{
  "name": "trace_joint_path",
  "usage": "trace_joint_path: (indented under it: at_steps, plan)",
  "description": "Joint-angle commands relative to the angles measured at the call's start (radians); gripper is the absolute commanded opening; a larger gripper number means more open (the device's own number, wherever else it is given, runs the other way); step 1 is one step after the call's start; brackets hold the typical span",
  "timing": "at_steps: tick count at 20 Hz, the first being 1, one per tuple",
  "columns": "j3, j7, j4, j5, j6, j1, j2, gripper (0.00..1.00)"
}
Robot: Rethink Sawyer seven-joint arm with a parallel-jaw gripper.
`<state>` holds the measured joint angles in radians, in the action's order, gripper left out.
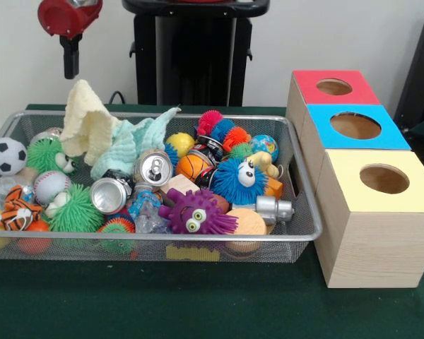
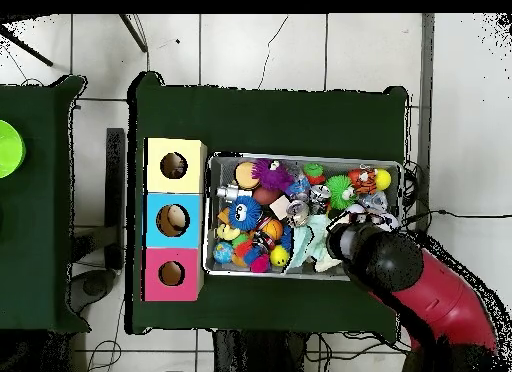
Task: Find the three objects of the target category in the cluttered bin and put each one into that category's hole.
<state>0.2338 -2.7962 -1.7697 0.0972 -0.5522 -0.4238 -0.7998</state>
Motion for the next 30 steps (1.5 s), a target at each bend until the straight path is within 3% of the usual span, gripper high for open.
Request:
trace_joint_path:
  at_steps: [1, 8, 12, 15, 28, 30]
  plan:
    - [-0.085, 0.056, -0.003, -0.032, 0.006, -0.009, -0.024, 0.0]
    - [-0.106, 0.088, -0.036, -0.003, -0.08, -0.025, -0.095, 0.0]
    - [-0.098, 0.094, -0.035, -0.023, -0.064, -0.02, -0.103, 0.0]
    - [-0.079, 0.093, -0.003, -0.043, -0.117, -0.003, -0.102, 0.0]
    - [-0.127, 0.099, -0.053, -0.008, -0.059, -0.032, -0.11, 0.0]
    - [-0.099, 0.077, -0.038, -0.042, -0.007, -0.011, -0.098, 0.0]
